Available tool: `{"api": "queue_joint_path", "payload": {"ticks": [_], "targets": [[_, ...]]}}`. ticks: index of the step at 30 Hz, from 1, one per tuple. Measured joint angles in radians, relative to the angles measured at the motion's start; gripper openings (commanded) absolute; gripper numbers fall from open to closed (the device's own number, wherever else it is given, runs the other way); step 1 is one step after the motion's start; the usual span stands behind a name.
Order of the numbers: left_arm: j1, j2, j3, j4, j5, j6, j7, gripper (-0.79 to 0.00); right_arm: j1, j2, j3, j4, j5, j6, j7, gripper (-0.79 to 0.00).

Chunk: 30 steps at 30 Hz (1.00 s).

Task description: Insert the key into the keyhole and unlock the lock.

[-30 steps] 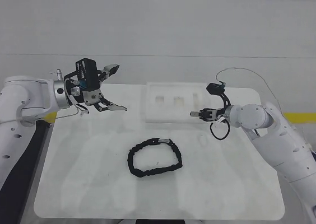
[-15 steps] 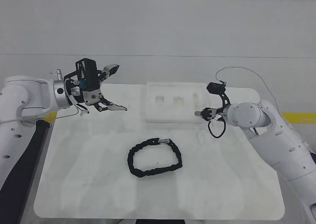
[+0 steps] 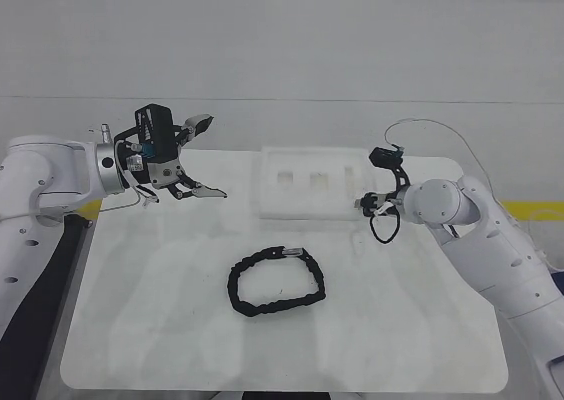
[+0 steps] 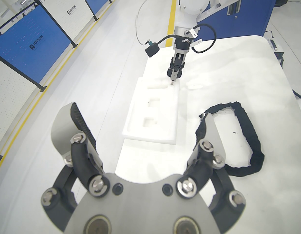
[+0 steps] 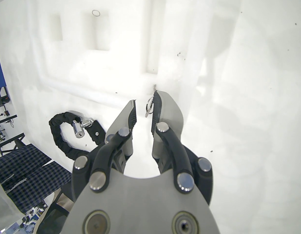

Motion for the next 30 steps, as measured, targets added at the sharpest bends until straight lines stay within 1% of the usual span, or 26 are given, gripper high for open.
{"api": "queue_joint_path", "payload": {"ticks": [4, 6, 8, 20, 30], "targets": [[0.000, 0.000, 0.000, 0.000, 0.000, 0.000, 0.000, 0.000, 0.003, -0.006, -0.002, 0.012, -0.005, 0.006, 0.006, -0.650], [0.000, 0.000, 0.000, 0.000, 0.000, 0.000, 0.000, 0.000, 0.005, -0.009, -0.003, 0.018, -0.008, 0.008, 0.008, -0.727], [0.000, 0.000, 0.000, 0.000, 0.000, 0.000, 0.000, 0.000, 0.007, -0.011, -0.002, 0.027, -0.012, 0.009, 0.009, -0.785], [0.000, 0.000, 0.000, 0.000, 0.000, 0.000, 0.000, 0.000, 0.033, -0.022, 0.000, 0.031, -0.063, 0.009, 0.031, -0.785], [0.000, 0.000, 0.000, 0.000, 0.000, 0.000, 0.000, 0.000, 0.052, -0.016, -0.015, -0.013, -0.224, 0.017, 0.115, -0.785]]}}
